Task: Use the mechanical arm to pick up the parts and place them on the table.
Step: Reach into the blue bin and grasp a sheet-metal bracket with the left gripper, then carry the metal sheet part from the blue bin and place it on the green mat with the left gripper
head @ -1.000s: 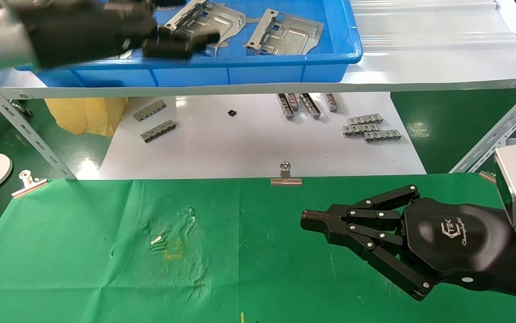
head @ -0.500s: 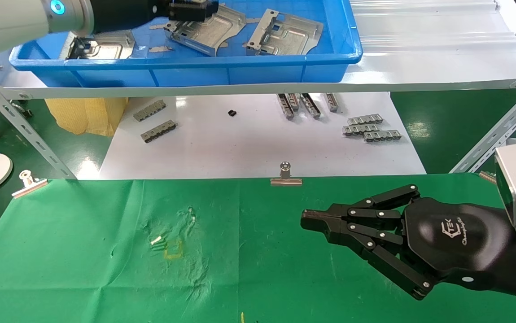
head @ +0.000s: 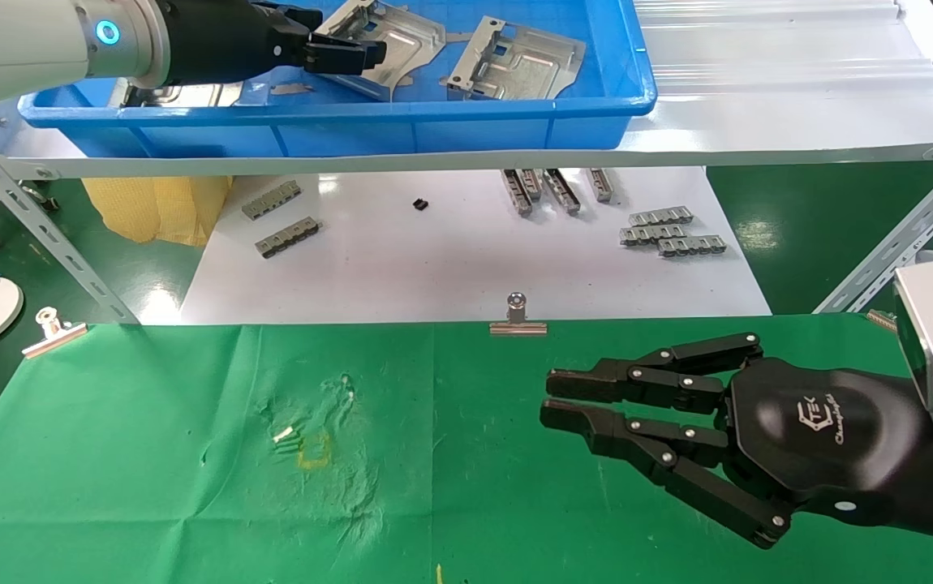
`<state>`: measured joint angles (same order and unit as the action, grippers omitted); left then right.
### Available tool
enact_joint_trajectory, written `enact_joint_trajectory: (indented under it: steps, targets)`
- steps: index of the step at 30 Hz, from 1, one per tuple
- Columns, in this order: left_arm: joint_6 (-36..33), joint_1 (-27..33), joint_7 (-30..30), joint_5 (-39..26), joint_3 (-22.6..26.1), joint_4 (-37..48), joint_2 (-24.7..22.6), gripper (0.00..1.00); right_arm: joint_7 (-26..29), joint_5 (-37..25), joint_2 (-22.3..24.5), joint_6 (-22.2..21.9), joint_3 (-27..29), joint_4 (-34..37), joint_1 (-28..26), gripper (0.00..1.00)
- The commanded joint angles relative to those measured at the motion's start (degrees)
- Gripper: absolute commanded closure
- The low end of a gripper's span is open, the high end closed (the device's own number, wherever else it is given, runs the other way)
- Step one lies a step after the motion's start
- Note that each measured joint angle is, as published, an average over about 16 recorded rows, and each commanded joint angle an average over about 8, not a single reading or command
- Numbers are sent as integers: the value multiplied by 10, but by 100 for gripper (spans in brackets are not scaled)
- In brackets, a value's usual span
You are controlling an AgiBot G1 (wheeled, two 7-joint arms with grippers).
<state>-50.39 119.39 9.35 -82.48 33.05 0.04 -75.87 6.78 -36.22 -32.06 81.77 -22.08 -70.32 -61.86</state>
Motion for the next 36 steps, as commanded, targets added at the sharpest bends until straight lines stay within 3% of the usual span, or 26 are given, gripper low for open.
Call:
enact_joint_trajectory:
  steps: [1, 26, 32, 36]
  targets:
    - [-2, 0, 2, -2, 2, 0, 1, 100, 0, 0, 0, 0, 0, 0, 0, 0]
    - [29, 7, -5, 4, -3, -13, 13, 100, 0, 0, 0, 0, 0, 0, 0, 0]
    - [4, 17, -23, 25, -18, -27, 26, 100, 0, 0, 0, 0, 0, 0, 0, 0]
    - [-48, 19, -47, 43, -29, -41, 42, 100, 0, 0, 0, 0, 0, 0, 0, 0]
